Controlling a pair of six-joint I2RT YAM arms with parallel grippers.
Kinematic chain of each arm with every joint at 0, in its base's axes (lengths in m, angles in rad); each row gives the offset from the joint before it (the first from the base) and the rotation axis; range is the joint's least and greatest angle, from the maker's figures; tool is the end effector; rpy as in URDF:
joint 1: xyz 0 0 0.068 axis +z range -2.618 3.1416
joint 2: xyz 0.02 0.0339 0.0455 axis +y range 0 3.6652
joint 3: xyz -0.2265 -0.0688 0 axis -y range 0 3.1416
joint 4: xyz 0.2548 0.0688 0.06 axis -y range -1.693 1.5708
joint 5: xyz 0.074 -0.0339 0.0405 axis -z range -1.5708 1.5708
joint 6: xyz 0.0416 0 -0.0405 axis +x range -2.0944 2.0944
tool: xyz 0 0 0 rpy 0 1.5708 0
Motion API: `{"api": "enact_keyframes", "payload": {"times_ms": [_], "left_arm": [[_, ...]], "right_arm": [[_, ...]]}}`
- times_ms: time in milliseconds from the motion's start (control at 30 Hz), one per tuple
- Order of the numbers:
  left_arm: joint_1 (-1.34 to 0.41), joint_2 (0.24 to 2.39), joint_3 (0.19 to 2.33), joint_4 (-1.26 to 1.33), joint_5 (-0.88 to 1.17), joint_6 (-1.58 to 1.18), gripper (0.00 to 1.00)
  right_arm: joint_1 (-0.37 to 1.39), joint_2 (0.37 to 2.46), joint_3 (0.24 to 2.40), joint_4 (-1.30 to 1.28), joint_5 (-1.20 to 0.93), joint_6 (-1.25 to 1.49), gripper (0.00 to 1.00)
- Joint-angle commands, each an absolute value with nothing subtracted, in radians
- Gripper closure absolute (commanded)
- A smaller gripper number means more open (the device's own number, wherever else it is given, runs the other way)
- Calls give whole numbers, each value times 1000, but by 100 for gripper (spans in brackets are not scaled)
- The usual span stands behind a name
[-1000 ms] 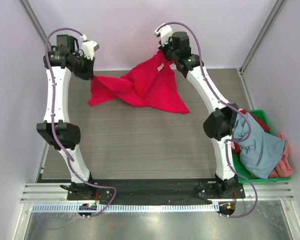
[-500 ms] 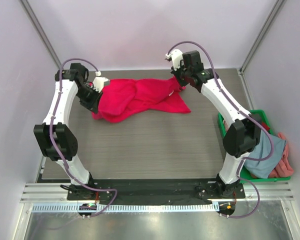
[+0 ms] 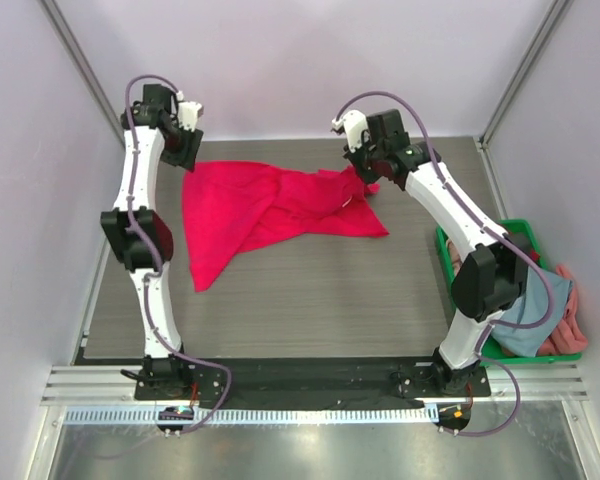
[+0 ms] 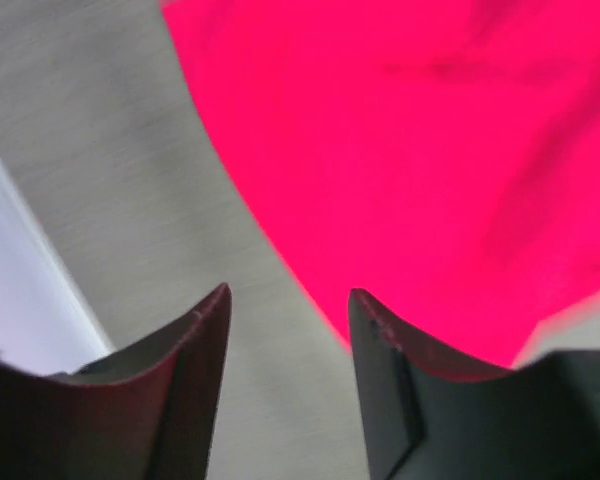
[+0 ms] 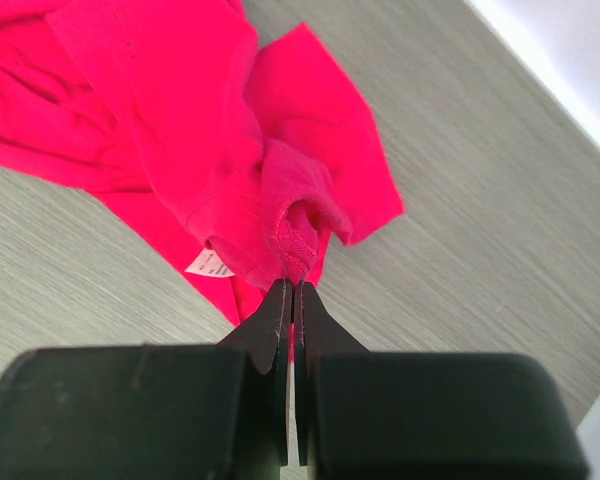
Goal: Fold and stack the t-shirts
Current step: Flatten the tshirt out
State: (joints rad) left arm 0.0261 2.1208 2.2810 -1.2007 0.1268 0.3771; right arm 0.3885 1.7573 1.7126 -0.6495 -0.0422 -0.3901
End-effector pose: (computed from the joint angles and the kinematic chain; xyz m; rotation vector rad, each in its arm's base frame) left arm 0.4386 0.0062 0.3070 0.4976 2.5498 -0.0203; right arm 0.3770 0.1562 0.3107 -0.8802 2.0866 0.0469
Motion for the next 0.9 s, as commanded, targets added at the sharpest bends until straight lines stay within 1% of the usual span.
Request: {"api": "enact_keyframes", "payload": {"times_ms": [0, 33, 67, 100, 200, 333, 367, 467, 633, 667, 867], "left_arm": [[81, 2420, 2643, -1307, 101, 165, 50], [95, 2498, 2686, -1324, 153, 147, 52], [98, 2505, 2689, -1300, 173, 134, 53], [98, 2497, 2604, -1267, 189, 118, 54], [98, 2412, 2376, -1106, 271, 97, 62], [97, 2434, 2355, -1147, 308, 83, 68], [98, 2430, 2338, -1167, 314, 86, 69], [97, 2390, 2185, -1169, 318, 104, 69], [98, 2324, 1991, -1164, 292, 129, 69], [97, 2292, 1926, -1158, 281, 135, 69], [57, 2157, 1689, -1154, 219, 233, 70]], "right_arm": [[382, 1792, 1759, -660, -46, -394, 99], [383, 1801, 1766, -663, -48, -394, 99], [383, 1802, 1770, -664, -48, -394, 99], [383, 1804, 1775, -663, -51, -393, 99], [383, 1816, 1775, -663, -46, -391, 99], [383, 1828, 1770, -663, -41, -388, 99], [383, 1830, 1767, -663, -44, -387, 99], [383, 1827, 1747, -664, -51, -383, 99], [383, 1812, 1709, -666, -54, -385, 99], [383, 1809, 1698, -667, -54, -385, 99], [382, 1726, 1614, -719, -31, -420, 99]]}}
